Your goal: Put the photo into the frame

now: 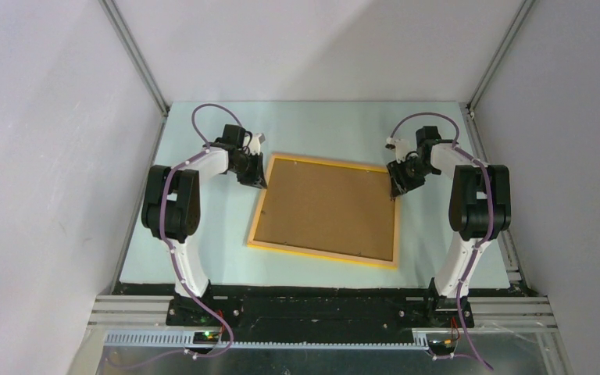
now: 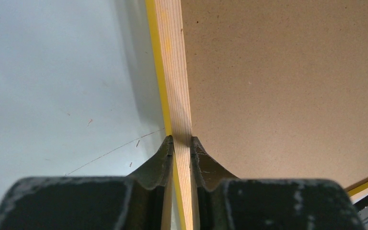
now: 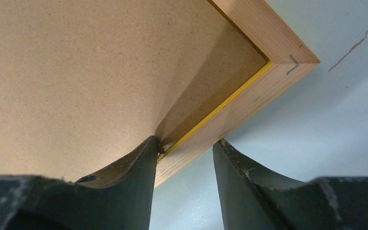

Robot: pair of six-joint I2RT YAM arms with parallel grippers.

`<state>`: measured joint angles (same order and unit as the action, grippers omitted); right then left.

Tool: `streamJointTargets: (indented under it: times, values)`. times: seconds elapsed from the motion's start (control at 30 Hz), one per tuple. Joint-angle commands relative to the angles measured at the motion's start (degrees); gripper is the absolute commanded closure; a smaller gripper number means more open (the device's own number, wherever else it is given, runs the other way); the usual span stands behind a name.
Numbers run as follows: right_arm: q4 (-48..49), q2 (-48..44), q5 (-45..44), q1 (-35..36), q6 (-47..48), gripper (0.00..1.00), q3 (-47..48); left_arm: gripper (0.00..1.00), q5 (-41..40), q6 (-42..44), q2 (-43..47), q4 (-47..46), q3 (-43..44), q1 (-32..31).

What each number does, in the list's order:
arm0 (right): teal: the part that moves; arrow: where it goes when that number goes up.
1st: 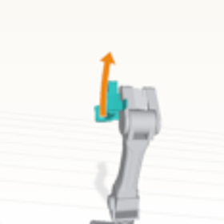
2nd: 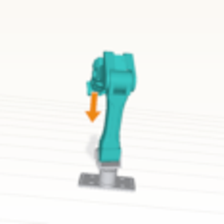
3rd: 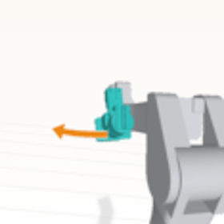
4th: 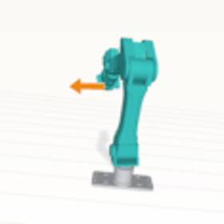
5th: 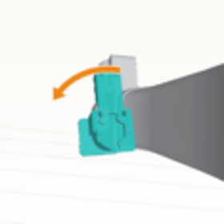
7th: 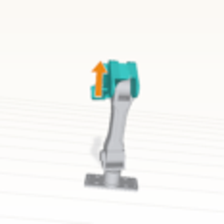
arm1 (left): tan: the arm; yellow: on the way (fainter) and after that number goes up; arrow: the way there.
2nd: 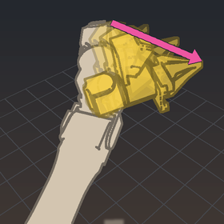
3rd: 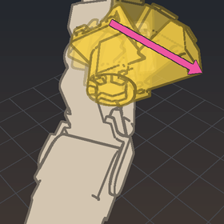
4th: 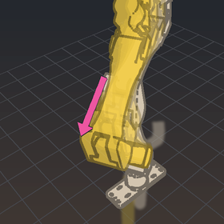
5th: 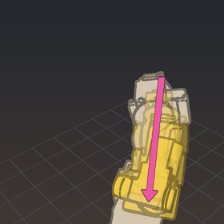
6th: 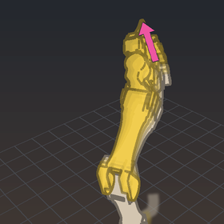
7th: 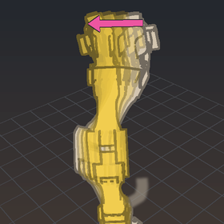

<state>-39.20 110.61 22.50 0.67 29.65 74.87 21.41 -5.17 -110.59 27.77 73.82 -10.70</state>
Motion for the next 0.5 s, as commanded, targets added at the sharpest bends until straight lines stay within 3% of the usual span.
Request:
streamJointTargets:
  times: [0.0, 0.47]
  values:
    - [-5.35, 2.3, 0.46, 0.68, 1.23, 0.48, -1.04, 1.0, 3.75, -0.9, -0.34, 3.78, -1.91, -0.97]
    - [0.68, -3.03, 1.48, -3.33, -8.09, 0.35, -1.03, 1.0, 4.07, -1.05, -0.8, 3.78, -1.93, -0.92]
